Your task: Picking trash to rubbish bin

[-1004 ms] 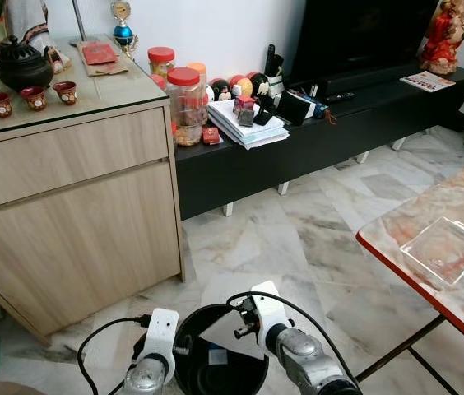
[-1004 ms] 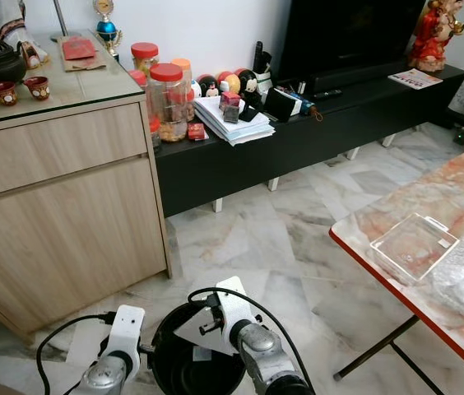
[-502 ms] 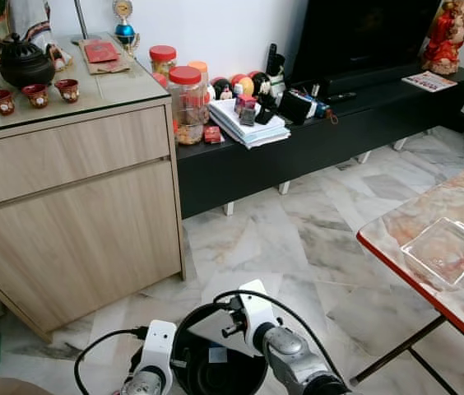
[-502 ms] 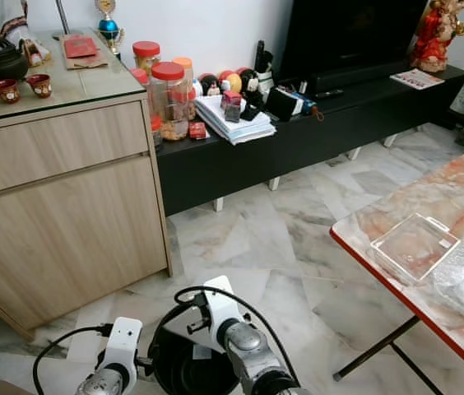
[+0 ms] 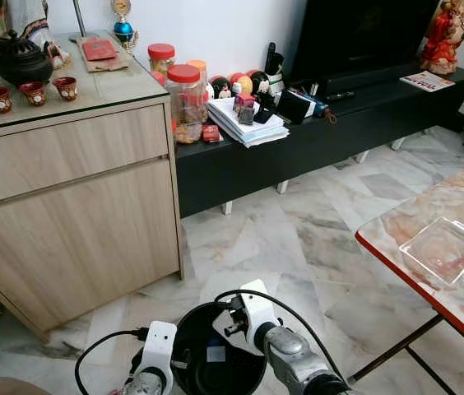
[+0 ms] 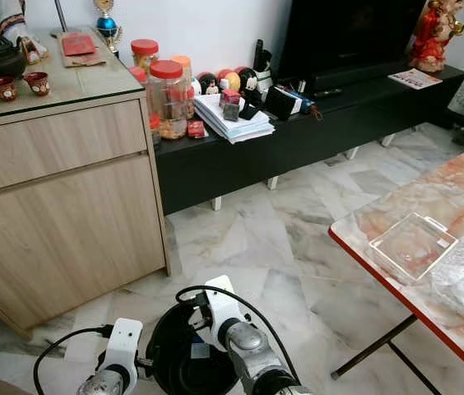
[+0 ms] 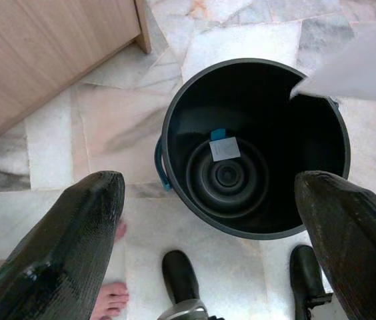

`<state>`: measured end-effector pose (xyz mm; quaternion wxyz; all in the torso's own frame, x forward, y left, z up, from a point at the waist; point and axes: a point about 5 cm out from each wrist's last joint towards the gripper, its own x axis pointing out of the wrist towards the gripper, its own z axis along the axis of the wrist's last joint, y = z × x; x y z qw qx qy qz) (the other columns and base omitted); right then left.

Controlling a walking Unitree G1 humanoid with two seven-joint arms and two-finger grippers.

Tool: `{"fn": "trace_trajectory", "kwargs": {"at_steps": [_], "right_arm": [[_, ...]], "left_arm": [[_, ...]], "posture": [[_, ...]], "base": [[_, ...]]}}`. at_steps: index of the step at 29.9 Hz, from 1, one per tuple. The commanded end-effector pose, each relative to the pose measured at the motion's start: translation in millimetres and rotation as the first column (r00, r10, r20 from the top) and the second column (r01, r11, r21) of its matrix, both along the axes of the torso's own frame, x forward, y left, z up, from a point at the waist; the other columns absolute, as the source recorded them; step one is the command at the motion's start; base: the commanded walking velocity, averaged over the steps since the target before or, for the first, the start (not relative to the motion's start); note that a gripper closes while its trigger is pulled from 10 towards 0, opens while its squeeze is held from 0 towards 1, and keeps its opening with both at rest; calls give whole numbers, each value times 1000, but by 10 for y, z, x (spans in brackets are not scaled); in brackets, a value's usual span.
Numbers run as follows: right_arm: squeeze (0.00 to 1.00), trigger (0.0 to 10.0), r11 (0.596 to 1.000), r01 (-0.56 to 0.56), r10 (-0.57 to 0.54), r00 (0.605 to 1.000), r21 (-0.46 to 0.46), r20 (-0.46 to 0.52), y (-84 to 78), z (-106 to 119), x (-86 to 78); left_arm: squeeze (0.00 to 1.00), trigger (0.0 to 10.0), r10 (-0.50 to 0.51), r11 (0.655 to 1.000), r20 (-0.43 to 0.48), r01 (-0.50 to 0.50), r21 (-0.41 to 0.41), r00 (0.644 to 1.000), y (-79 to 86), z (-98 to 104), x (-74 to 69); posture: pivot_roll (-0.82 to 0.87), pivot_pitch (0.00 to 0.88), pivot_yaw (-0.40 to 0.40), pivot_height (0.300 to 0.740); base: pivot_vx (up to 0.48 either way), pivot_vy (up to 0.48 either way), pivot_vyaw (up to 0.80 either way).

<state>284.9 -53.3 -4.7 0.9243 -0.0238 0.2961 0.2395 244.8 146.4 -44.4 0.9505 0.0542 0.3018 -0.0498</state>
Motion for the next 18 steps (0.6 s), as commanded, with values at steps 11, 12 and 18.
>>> {"fn": "trace_trajectory", "kwargs": {"at_steps": [11, 12, 18], "right_arm": [[110, 10000, 1000, 26, -26, 1000, -10, -3, -51, -22, -3], [0, 10000, 1000, 30, -30, 1000, -11, -2, -59, -24, -3], [0, 10000, 995, 97, -97, 995, -2, 25, -282, -62, -11]], "left_arm": [[0, 10000, 3, 1000, -6, -3, -5, 1000, 11, -28, -47], [0, 10000, 3, 1000, -6, -3, -5, 1000, 12, -28, -47], [0, 10000, 4, 1000, -3, -4, -3, 1000, 20, -29, -52]], "posture": [[127, 103, -110, 740], [127, 103, -110, 740], [128, 112, -109, 740]], "base": [[0, 0, 0], [0, 0, 0], [0, 0, 0]]}}
